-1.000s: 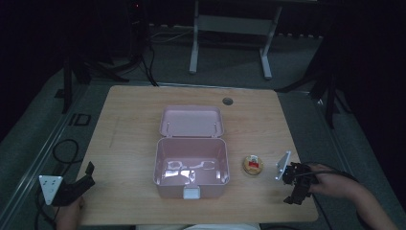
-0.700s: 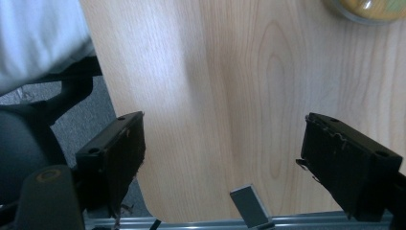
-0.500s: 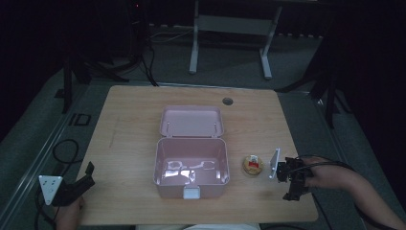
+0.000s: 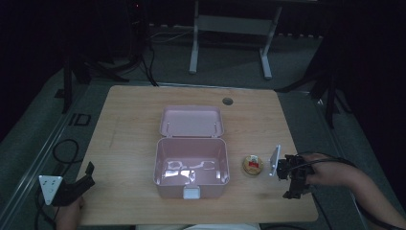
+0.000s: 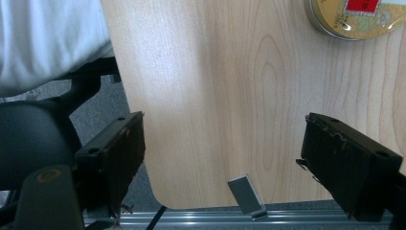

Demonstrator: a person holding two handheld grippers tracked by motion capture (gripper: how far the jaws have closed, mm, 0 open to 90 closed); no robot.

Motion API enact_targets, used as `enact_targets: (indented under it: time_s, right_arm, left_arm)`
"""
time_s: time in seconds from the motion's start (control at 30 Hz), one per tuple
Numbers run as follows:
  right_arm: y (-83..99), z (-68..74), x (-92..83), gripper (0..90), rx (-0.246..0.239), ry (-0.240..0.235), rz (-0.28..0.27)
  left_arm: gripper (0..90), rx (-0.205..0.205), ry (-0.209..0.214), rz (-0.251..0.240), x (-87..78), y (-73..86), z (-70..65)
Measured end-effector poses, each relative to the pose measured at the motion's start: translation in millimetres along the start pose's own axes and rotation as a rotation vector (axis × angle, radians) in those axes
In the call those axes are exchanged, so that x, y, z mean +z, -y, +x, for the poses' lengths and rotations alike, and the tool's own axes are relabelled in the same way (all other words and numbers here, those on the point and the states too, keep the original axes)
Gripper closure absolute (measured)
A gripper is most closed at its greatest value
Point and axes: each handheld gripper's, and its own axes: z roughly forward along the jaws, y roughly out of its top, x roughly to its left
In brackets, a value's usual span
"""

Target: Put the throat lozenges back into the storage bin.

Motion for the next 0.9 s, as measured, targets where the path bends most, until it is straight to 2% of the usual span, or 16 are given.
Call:
enact_targets:
  time_s: [0.5,0.67,0.8,0.9]
  right_arm:
    - [-4.3,-0.3,-14.6,15.0,-0.003,0.012,0.006]
    - [-8.8,-2.4,-16.5,14.9,0.001,0.015,0.004]
    - [-13.7,-2.3,-15.7,14.4,0.002,0.022,0.028]
    - [-19.4,-2.8,-15.6,14.4,-0.01,0.017,0.015]
  left_arm:
    - [2.5,0.0,0.0,0.0,0.0,0.0,0.0]
    - [2.5,-0.003,0.001,-0.001,-0.1,0.0,0.1]
    - [2.5,-0.002,0.005,-0.001,-0.2,0.1,0.2]
    - [2.5,-0.002,0.005,-0.001,-0.2,0.1,0.2]
